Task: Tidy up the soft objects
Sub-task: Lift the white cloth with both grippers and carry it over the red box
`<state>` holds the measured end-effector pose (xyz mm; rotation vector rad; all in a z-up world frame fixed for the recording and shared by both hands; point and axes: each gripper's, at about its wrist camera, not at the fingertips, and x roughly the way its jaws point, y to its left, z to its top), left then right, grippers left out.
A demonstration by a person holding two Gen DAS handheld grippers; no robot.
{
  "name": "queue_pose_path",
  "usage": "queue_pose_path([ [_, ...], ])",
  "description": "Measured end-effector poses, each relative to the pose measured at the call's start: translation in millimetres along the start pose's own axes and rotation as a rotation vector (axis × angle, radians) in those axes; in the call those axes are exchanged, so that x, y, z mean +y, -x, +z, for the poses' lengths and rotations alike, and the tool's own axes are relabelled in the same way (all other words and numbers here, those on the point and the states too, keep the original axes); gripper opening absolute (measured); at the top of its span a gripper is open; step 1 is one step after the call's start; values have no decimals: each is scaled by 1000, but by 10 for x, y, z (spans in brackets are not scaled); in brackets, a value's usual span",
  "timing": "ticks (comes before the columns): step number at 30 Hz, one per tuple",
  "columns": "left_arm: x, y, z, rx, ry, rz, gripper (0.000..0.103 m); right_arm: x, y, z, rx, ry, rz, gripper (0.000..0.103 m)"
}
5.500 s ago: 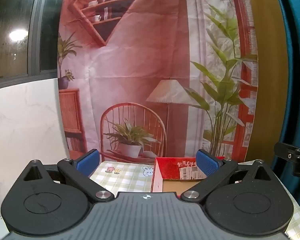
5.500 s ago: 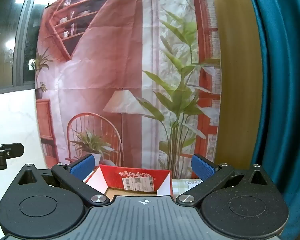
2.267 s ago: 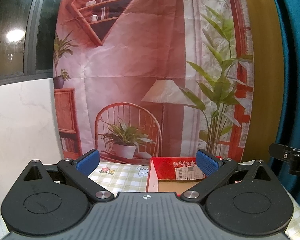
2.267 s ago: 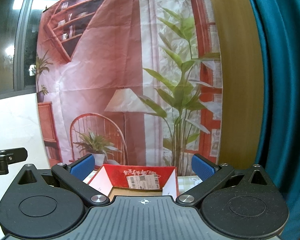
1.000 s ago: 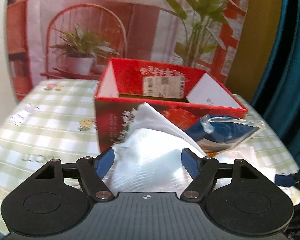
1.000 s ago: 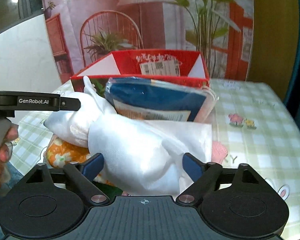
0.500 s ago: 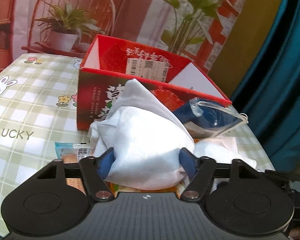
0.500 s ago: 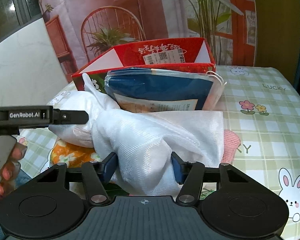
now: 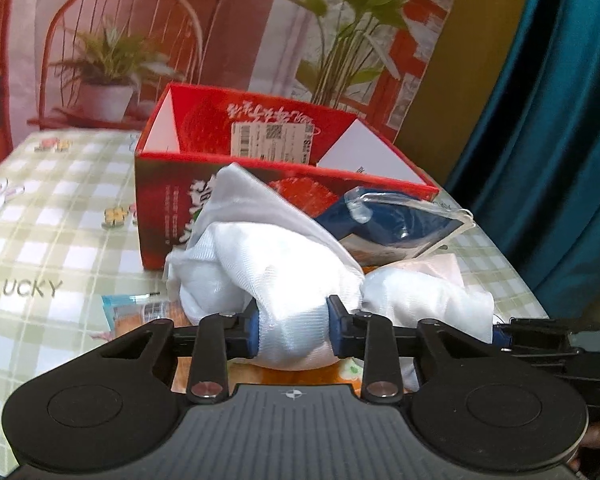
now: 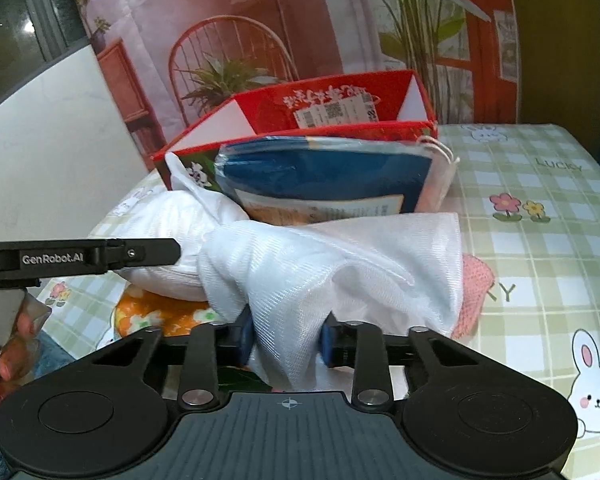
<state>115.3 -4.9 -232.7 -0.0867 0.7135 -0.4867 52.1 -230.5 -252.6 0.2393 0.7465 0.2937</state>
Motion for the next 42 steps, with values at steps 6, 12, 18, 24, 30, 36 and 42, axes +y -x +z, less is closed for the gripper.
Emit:
queue_pose_path([
  [6, -32, 172, 42, -57, -2, 8, 31, 37, 164, 60, -81, 11, 25, 24],
  [12, -114, 344, 73, -128, -28, 8, 30, 179, 342, 150, -160, 67, 39, 24],
  [18, -107, 347, 72, -126, -22, 8, 30, 205, 370, 164, -167, 72, 39, 24],
  [24, -105, 351, 59, -133, -26, 11, 30, 234, 364, 145, -175, 82, 34, 24],
  [30, -126, 532, 209, -176, -37, -2, 30, 263, 475, 196, -218, 100, 46, 24],
  [36, -280, 849, 501, -291, -86, -12, 30, 397, 749, 479, -332, 176, 67, 24],
  [42, -406, 943, 848, -380, -110, -8, 30, 466, 878, 911, -402, 243, 77, 24],
])
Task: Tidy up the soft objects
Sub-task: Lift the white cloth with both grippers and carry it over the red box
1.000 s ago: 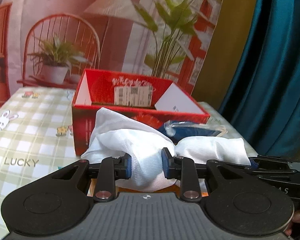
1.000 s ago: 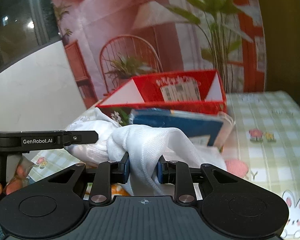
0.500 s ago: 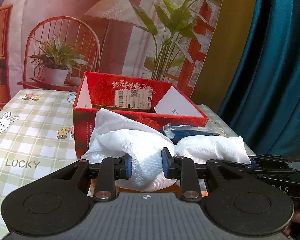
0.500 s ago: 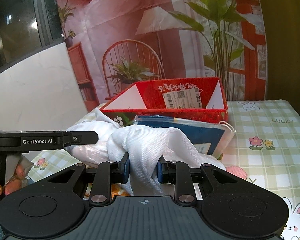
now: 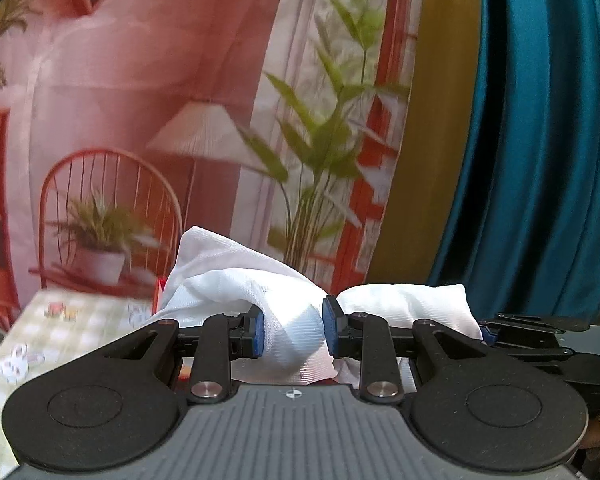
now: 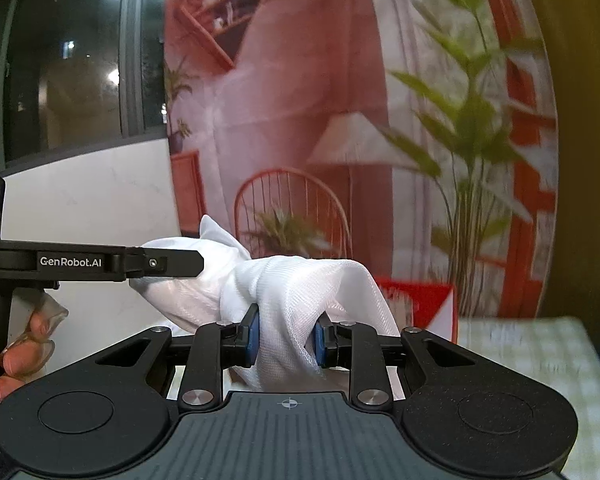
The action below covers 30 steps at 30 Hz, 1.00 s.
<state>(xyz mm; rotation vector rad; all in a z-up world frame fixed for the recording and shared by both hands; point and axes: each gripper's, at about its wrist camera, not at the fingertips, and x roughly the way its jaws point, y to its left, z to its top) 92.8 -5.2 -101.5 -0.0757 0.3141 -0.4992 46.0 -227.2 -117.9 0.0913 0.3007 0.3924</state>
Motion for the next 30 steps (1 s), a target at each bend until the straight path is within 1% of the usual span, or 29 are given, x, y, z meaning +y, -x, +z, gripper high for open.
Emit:
queue_pose_path([
  [3, 7, -143, 120, -11, -15, 5, 30, -81, -118, 187, -14, 29, 10, 24],
  [6, 75, -389, 201, 5, -4, 10, 30, -184, -326, 316, -8, 74, -1, 24],
  [8, 148, -562, 222, 16, -2, 20, 30, -272, -505, 378, 4, 75, -2, 24],
  [11, 247, -802, 215, 38, -5, 36, 30, -383, -784, 383, 19, 72, 0, 24],
  [15, 374, -1146, 137, 106, 5, 54, 30, -514, -1185, 286, 63, 86, -8, 24],
  [21, 532, -1554, -104, 217, 15, 72, 30, -758, -1712, 42, 191, 34, -13, 24],
  [25, 635, -1710, -257, 269, 42, 85, 30, -816, -1916, -113, 258, 31, -19, 24],
  [30, 724, -1782, -330, 300, 58, 94, 30, -909, -1992, -215, 289, -29, -27, 26],
])
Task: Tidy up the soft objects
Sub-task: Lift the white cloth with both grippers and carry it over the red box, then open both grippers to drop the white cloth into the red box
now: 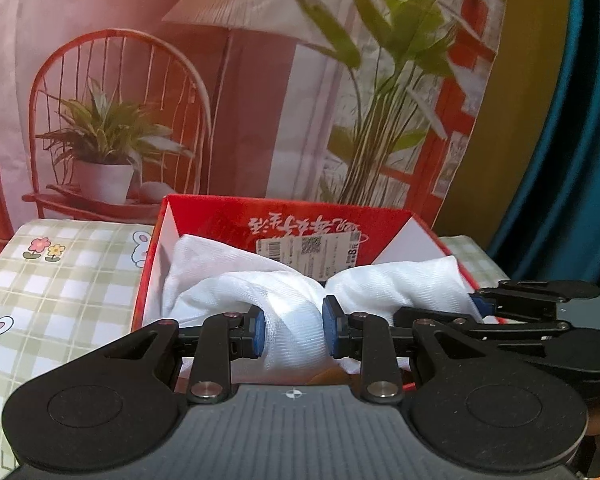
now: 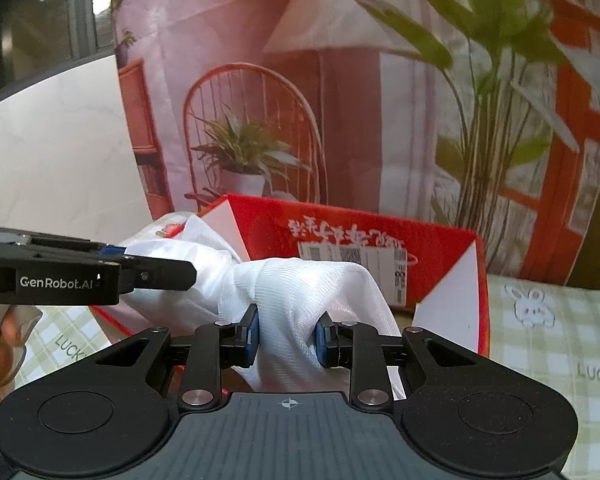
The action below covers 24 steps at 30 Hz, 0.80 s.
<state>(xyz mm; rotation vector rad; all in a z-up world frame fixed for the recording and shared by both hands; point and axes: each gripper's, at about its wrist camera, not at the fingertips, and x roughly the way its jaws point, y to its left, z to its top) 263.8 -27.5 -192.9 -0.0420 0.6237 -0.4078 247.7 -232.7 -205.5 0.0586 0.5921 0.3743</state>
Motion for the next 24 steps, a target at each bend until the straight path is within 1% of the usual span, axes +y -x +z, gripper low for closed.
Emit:
queue_pose_path([
  [2, 23, 5, -4, 3, -1, 9, 32, -20, -14, -13, 9, 1, -19, 30],
  [5, 42, 53, -1, 7, 9, 2, 38, -31, -1, -17, 28, -7, -59, 36],
  [7, 46, 95, -13, 11, 11, 5, 41, -21, 34, -32, 39, -10, -87, 37],
  [10, 28, 186, -46, 0, -8, 1, 45, -19, 120, -68, 31, -27, -90, 37],
  [12, 16, 250, -65, -3, -22, 1, 48, -11, 203, -92, 13, -30, -92, 37],
  [17, -17, 429, -112, -3, -41, -7, 48, 77, 443, -147, -37, -13, -90, 37],
  [24, -22, 697, -324, 19, -15, -18, 48, 270, 885, -305, -131, -39, -65, 37],
])
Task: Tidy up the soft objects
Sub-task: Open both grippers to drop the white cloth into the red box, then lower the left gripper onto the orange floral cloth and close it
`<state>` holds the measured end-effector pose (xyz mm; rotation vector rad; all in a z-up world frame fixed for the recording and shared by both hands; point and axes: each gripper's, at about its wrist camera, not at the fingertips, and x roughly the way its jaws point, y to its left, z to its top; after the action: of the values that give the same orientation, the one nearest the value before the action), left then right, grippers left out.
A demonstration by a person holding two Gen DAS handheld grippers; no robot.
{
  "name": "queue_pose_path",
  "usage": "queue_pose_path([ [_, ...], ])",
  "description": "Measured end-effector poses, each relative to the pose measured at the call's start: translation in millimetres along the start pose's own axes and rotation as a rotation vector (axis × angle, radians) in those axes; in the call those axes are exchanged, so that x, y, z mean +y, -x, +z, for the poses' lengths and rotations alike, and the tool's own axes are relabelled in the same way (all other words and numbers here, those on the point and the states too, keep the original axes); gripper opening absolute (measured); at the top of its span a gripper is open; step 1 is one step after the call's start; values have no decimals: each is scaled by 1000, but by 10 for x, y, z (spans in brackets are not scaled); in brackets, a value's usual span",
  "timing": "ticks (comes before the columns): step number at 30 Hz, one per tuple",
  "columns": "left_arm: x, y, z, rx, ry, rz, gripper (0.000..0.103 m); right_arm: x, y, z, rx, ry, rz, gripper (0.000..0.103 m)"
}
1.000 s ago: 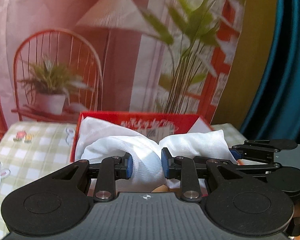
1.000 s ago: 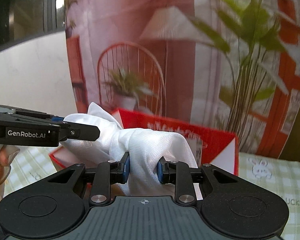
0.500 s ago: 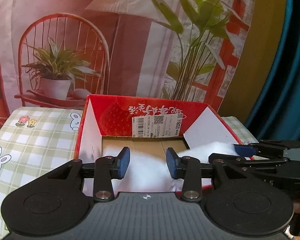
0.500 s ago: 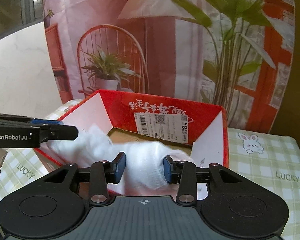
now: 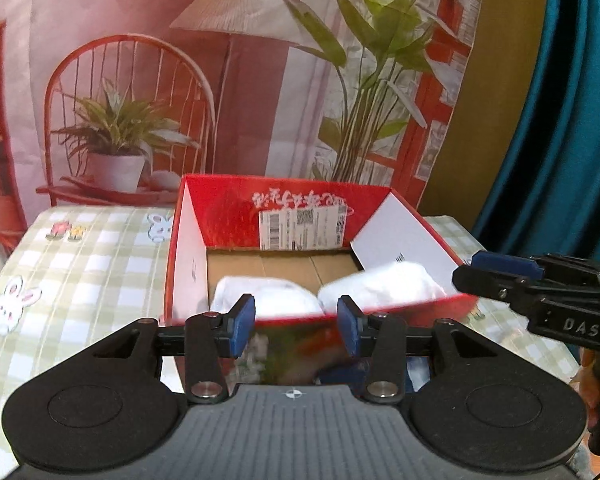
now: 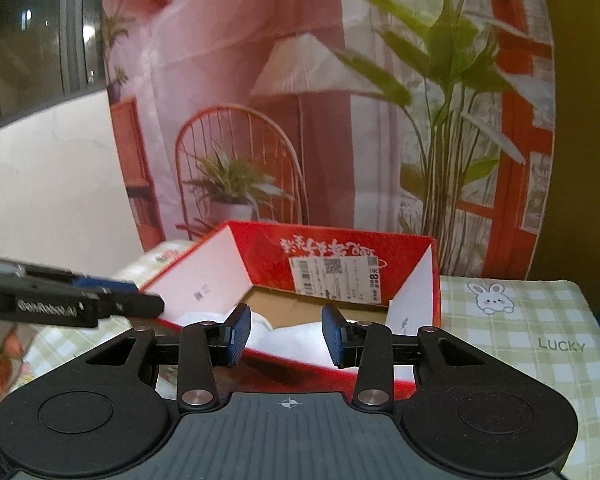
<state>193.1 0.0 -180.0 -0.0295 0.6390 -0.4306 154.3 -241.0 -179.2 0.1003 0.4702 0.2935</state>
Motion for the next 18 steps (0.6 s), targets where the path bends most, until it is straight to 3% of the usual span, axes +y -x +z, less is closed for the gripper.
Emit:
queue_pose_path([
  [8, 4, 266, -406, 30, 55, 0, 48, 158, 392, -313, -43, -27, 24, 38],
  [13, -19, 344, -632, 68, 55, -4, 48, 227, 450, -581, 5, -31, 27, 38],
  [18, 81, 351, -828, 135, 134, -17, 48, 290, 418, -875, 85, -42, 28, 38],
])
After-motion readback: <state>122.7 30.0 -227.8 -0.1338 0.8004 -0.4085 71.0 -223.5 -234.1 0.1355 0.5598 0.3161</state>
